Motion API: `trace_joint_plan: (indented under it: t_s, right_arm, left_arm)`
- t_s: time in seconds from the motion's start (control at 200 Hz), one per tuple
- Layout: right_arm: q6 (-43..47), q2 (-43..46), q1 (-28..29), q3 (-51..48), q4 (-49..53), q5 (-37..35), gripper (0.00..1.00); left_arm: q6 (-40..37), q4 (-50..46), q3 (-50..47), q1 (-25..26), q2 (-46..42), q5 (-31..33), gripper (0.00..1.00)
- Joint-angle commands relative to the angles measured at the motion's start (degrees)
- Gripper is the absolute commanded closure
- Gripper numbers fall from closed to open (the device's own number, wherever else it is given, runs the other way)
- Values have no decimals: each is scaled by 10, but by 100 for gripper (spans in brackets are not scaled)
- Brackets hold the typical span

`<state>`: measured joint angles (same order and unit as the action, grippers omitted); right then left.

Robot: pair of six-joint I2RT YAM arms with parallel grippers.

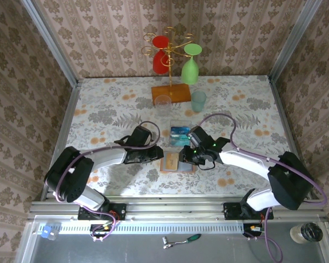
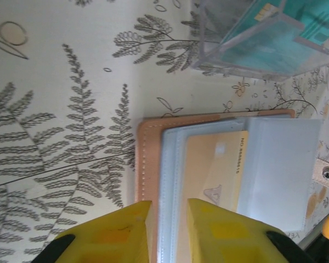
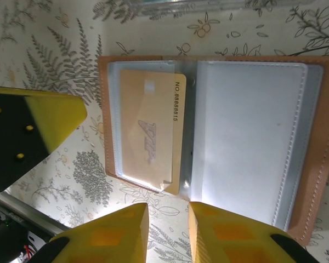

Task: Take the credit cards out of the card holder

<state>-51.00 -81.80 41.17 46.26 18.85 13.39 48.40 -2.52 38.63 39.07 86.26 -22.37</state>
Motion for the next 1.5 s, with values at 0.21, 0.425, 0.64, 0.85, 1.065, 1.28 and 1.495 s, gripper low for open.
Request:
trace_joint_plan:
  t_s: [0.21,0.425,0.64,0.85,1.065,1.28,1.495]
  right_arm:
    - [-4,-56,2,-4,-53,30,70]
    - [-5,-79,0,-8,-75,57,70]
    - [-4,-6,0,-34,-26,50,66]
    - [-12,117,-10,-84,24,-7,48]
    - [-14,77,-24,-88,-13,27,48]
    - [-20,24,-23,-77,-56,44,50]
    - [-27,-28,-24,-70,-106,76,56]
  left_arm:
    - [8,-13,8,17,6,3,87]
    - [12,-8,14,18,16,-4,92]
    - [19,-6,12,19,14,0,92]
    - [16,-13,4,19,20,2,92]
    - [18,-9,-1,19,18,3,92]
    - [16,-12,1,18,18,2,92]
    - [14,-15,-3,14,14,2,92]
